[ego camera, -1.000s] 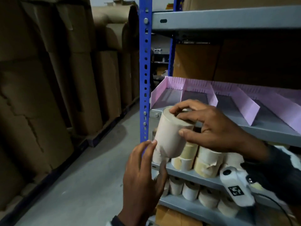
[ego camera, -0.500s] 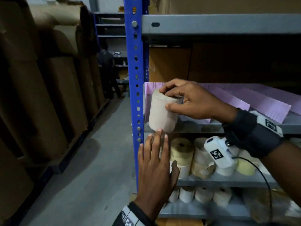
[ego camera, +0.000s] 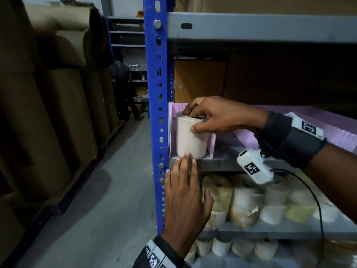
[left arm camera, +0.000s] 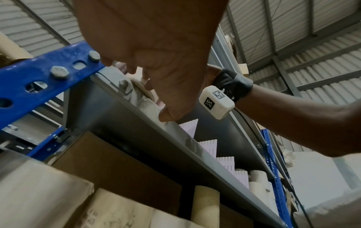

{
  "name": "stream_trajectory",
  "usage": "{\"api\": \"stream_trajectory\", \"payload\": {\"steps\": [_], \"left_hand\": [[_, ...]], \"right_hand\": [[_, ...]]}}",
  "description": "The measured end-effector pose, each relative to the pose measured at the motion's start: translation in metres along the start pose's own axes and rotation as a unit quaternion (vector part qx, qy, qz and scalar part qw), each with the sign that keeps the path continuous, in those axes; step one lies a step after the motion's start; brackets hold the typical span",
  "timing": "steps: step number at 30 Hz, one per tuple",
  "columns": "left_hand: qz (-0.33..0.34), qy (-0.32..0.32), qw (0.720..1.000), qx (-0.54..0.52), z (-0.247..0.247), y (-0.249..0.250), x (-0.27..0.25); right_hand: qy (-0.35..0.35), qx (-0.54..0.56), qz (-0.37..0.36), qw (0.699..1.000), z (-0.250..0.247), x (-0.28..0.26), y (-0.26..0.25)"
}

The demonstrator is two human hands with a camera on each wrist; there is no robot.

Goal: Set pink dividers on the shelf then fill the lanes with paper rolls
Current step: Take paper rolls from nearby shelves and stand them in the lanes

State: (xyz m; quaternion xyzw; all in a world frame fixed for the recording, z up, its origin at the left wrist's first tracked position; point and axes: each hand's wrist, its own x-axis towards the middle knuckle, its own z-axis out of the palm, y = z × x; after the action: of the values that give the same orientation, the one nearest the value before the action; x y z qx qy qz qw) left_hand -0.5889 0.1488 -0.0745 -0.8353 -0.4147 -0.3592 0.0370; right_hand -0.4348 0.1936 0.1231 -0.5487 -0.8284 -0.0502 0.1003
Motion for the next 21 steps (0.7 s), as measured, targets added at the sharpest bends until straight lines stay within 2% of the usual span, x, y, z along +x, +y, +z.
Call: {"api": "stream_trajectory", "payload": {"steps": [5,9,14,18,21], "left_hand": [[-0.002,-0.016,1.0,0.012,0.012,-0.004,0.009],[0.011,-0.011,1.0,0.003,0.021,-0.008,0.01],[0.023,0.027,0.999,0.018,0.033,-0.015,0.011],[0.028,0.054,0.998,0.033,0.04,-0.018,0.012],[0.042,0.081,0.995,0.043,0.046,-0.022,0.012]], "right_hand": [[-0.087,-0.083,0.028,0.992,-0.01,0.027,0.004],[-0.102,-0.086,0.053,0.99,-0.008,0.051,0.017],[-0.128,-0.139,0.051,0.981,-0.004,0.085,0.04],[-0.117,-0.148,0.042,0.981,0.0,0.105,0.058],[-0.114,-0.146,0.063,0.981,0.003,0.118,0.072]]}}
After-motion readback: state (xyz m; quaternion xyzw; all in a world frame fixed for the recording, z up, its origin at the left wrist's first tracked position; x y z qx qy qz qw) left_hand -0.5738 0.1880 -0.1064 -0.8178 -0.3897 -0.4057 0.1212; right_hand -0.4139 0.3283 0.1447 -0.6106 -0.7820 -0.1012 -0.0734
